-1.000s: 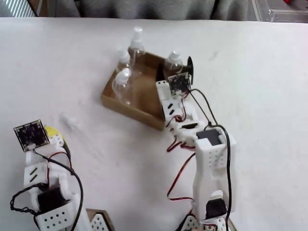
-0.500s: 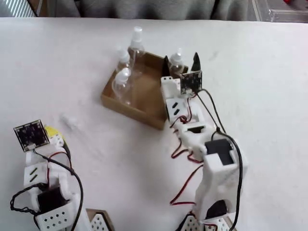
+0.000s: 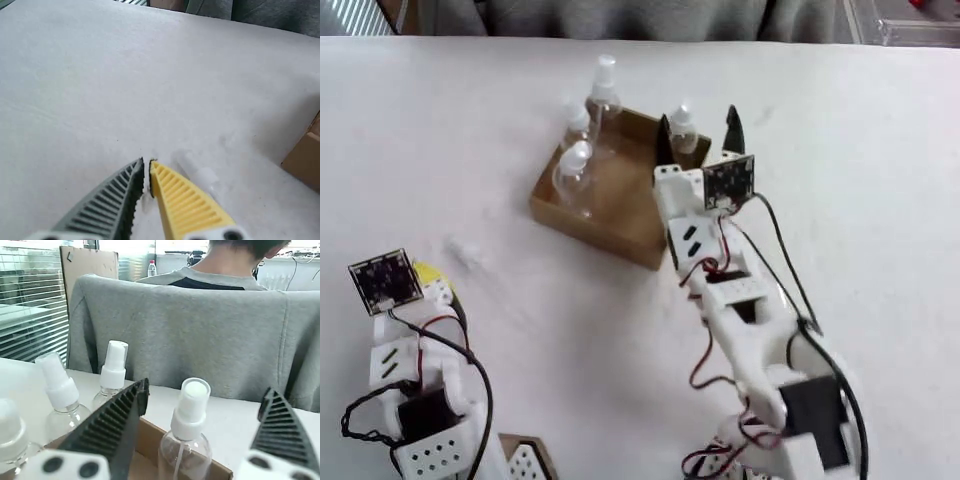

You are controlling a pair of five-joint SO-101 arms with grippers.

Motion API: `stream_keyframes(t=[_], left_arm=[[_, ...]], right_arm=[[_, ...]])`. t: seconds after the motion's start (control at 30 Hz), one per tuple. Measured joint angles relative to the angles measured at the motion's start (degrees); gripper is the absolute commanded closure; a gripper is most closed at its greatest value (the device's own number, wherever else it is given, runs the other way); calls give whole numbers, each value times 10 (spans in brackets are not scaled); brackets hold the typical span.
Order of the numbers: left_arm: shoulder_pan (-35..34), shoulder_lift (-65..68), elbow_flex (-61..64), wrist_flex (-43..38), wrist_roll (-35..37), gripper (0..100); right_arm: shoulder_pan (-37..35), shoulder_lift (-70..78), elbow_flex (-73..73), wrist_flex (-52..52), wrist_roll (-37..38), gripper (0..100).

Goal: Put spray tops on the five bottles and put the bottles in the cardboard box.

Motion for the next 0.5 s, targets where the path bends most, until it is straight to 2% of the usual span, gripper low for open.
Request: stream_keyframes(t=[0.2, 0.43, 0.5], left_arm=[[0, 0, 0, -1, 0, 973], [0, 0, 0, -1, 0, 973], [0, 0, 0, -1, 0, 973]], right_arm=[[18, -179, 87, 137, 0, 721], [91, -433, 126, 394, 0, 991], [116, -504, 127, 484, 0, 949]])
